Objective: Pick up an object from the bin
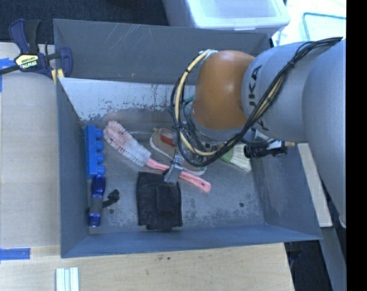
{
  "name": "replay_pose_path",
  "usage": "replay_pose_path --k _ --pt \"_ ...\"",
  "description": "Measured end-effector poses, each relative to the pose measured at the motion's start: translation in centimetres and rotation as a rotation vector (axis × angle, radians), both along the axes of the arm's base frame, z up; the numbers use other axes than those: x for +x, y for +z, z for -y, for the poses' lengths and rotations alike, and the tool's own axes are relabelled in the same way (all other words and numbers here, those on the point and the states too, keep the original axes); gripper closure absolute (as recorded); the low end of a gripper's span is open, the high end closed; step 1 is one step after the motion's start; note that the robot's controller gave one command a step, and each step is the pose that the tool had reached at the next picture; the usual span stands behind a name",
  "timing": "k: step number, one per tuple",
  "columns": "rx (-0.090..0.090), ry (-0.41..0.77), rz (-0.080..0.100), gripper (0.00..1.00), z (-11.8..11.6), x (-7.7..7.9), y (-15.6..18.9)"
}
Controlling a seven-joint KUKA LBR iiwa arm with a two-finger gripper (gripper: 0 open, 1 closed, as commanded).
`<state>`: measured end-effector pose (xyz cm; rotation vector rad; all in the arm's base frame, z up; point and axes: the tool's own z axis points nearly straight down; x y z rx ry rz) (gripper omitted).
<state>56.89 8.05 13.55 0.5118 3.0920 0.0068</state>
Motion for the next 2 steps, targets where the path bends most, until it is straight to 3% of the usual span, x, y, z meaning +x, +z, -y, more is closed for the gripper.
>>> replay_pose_path --k 1,2 --pt "-0.001 0.225 0.012 1.00 -1.84 4.42 -5.11" --pt "-0.001 0.225 0.012 1.00 -1.84 4.42 -5.11"
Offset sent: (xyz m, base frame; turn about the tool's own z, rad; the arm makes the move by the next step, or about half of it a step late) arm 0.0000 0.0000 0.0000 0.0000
